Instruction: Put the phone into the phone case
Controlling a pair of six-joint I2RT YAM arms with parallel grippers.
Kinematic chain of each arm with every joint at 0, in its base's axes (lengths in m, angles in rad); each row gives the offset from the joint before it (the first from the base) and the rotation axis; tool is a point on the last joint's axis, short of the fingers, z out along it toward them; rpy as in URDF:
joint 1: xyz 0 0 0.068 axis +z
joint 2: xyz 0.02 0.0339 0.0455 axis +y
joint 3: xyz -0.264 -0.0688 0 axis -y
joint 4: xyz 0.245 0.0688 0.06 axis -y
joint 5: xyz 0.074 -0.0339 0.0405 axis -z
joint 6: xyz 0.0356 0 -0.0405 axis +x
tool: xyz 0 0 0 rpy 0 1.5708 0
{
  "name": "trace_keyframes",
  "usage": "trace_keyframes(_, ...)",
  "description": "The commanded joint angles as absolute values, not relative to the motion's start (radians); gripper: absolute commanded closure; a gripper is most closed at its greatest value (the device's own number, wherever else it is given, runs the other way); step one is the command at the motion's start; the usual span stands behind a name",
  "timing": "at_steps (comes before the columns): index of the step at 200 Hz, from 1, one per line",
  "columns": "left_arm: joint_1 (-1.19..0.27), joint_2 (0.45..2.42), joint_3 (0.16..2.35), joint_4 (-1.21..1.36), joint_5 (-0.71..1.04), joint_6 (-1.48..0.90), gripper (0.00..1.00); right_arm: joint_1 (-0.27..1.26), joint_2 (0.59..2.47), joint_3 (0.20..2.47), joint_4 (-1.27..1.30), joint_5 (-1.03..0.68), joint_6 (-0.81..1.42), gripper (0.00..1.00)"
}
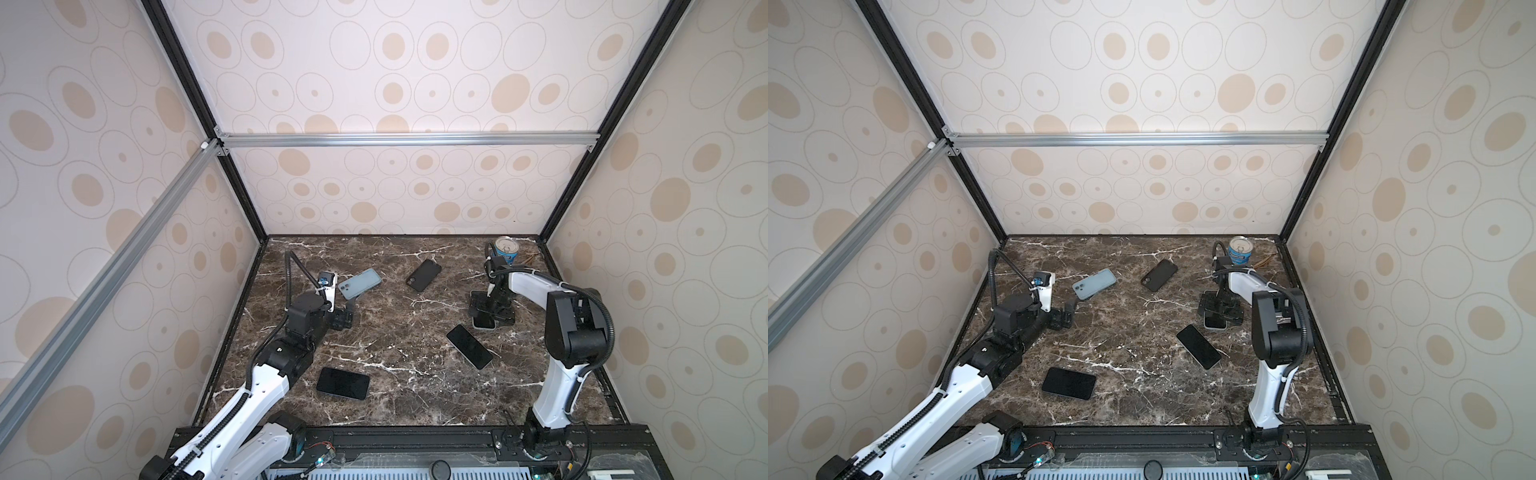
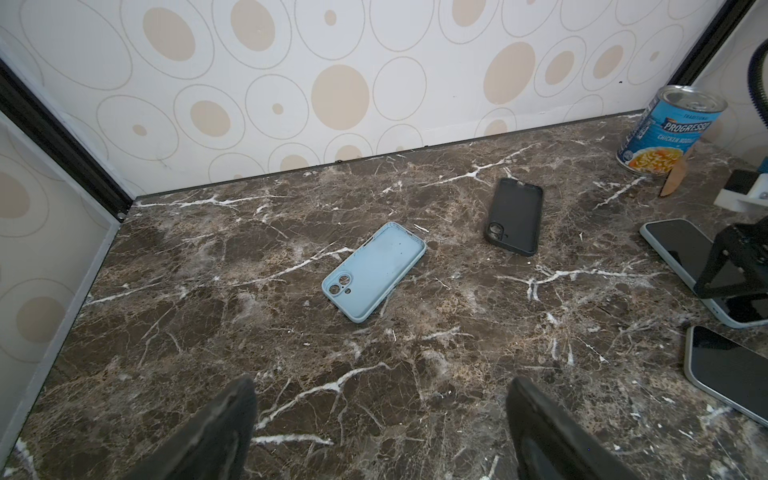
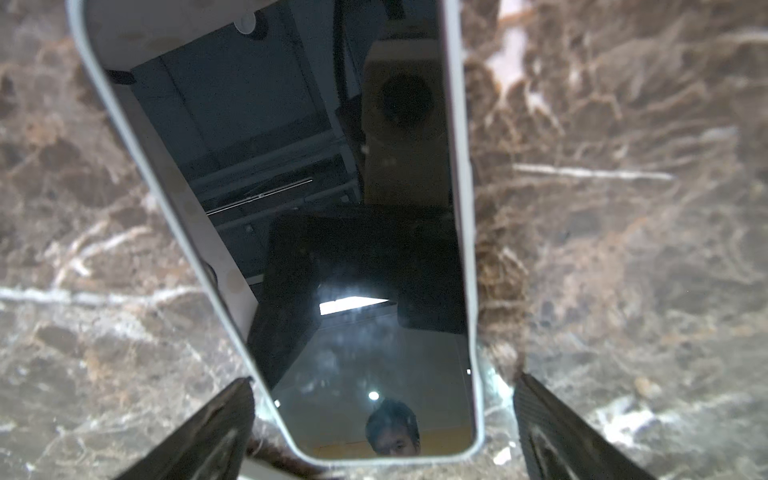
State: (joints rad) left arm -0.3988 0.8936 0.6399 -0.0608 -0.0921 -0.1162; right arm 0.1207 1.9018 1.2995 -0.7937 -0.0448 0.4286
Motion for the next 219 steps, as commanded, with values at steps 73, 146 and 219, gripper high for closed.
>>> trace_keyframes(73,-0.393,0.948,0.648,-0.014,0.078,-0.164,0.09,0.253,1.460,1.000,-0.721,-0.036,0.423,0.01)
trace_keyframes(146,-0.400,1.194,0.696,-0.036,0.394,-0.285,0.11,0.309,1.455,0.864,-0.633,-0.099,0.404,0.01)
trace_keyframes(219,-0.413,1.306,0.741,-0.114,0.407,-0.282,0.12,0.337,1.582,0.895,-0.606,-0.043,0.318,0.01)
